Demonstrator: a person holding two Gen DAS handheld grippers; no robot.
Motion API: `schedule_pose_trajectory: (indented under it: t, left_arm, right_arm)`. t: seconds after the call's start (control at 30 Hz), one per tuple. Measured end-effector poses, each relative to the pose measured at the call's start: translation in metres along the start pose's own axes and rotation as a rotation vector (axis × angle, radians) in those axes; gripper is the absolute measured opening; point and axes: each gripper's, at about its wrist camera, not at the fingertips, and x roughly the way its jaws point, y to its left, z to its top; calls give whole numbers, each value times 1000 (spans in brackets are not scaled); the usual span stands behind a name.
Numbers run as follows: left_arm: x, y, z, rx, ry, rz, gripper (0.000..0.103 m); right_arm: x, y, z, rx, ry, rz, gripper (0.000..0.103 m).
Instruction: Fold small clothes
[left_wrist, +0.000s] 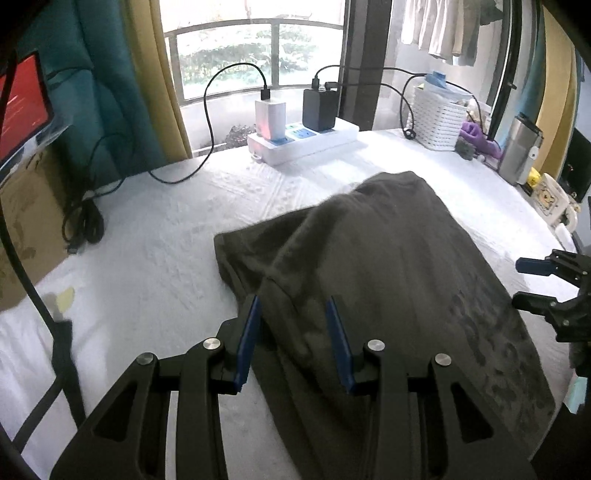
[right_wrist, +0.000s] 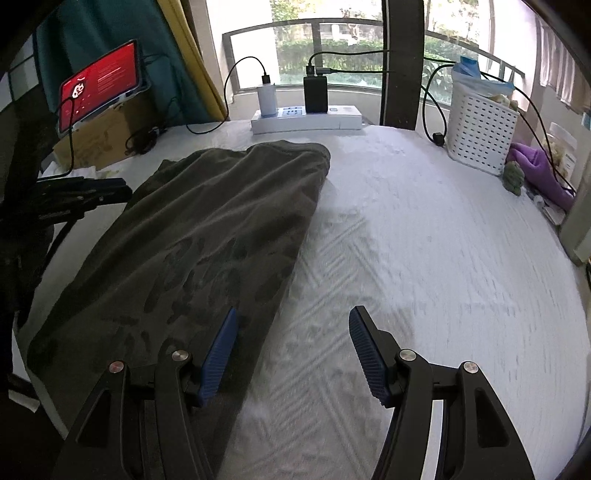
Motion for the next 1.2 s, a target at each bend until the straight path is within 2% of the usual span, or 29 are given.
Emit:
schedule_pose_trajectory:
  t: [0.2,0.4,0.47,0.5,0.6,0.8,1.07,1.17,1.2]
  left_arm:
    - [21,2,14,18,30,-14,37]
    - [33,3,22,5,43,-66,37]
    - [33,2,23,23,41,-59,30]
    - [35,2,23,30,52,-52,13]
    - [35,5,23,36,54,-28,7]
    - [37,30,19,-21,69,26,7]
    - [34,34,19,-57,68,20,11]
    - [24,32,22,-58,42,5,12]
    - [22,32,23,-60,36,-5,16]
  right_arm:
    - [10,-7,13,0,-1,8,65]
    - [18,-13,22,6,2,11,65]
    - [21,-15,23,9,4,12,65]
    - [22,-16,24,10,6,13,65]
    - [26,-18,27,9,11,14,65]
    - [34,-18,31,6,22,14,65]
    - [41,-15,35,-4,28,14,65]
    - [40,-14,36,-6,26,12,65]
    - [40,-14,36,-6,25,11,65]
